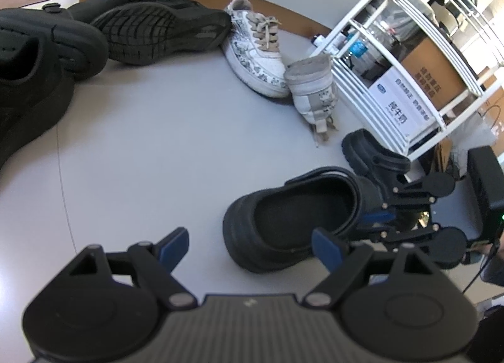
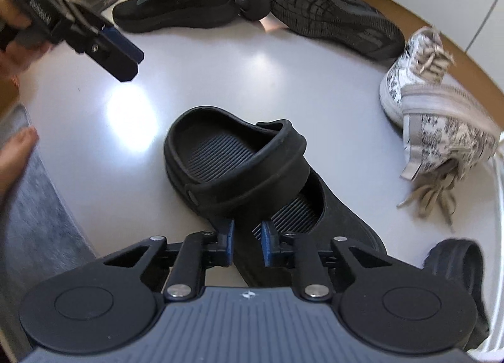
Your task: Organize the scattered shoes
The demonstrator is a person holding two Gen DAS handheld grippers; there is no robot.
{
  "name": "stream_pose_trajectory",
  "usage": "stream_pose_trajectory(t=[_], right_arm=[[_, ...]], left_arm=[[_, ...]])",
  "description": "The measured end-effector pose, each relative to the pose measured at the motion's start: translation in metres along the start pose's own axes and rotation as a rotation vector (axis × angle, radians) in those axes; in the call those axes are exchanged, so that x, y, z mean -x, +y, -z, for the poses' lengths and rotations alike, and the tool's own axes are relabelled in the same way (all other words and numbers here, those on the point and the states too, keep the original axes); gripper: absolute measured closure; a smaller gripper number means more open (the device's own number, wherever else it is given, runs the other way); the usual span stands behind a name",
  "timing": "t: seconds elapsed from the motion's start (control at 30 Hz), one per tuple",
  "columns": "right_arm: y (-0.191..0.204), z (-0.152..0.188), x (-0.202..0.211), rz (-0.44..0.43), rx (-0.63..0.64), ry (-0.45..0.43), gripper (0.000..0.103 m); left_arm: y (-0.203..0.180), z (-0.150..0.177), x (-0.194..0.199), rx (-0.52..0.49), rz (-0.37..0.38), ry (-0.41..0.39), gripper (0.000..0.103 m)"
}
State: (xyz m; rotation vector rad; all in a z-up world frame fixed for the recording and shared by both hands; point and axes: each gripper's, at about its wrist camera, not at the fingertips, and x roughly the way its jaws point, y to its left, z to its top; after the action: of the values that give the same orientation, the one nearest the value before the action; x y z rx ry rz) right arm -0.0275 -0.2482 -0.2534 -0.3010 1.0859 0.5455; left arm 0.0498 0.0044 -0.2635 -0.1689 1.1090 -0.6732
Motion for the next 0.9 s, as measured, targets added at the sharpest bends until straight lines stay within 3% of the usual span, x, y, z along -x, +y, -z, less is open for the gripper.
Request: stream_pose_trajectory(t=[0.13, 0.2, 0.27, 0.4, 0.9], right_arm=[[0.004, 0.008, 0.009, -0.049, 0.06, 0.0, 0.081], [0.004, 0.011, 0.015, -0.032, 0.091, -0.005, 0.053], [0.0, 0.013, 0.021, -0.007, 0.097, -0.018, 0.038], [-0.012, 0.015, 0.022, 0.035, 0.086, -0.023, 0.02], [-0.015, 0.024, -0.01, 0.072, 0.121, 0.016, 0.014]], left_arm=[[0.001, 0.001, 0.002, 0.0, -0.002, -0.001, 0.016], [0.002, 0.001, 0.003, 0.007, -0.004, -0.003, 0.016], [0.003, 0.001, 0.004, 0.013, -0.002, -0.006, 0.016], [0.004, 0.002, 0.005, 0.016, -0.003, -0.007, 0.016], [0.001, 0.0, 0.0, 0.012, 0.008, 0.007, 0.016]])
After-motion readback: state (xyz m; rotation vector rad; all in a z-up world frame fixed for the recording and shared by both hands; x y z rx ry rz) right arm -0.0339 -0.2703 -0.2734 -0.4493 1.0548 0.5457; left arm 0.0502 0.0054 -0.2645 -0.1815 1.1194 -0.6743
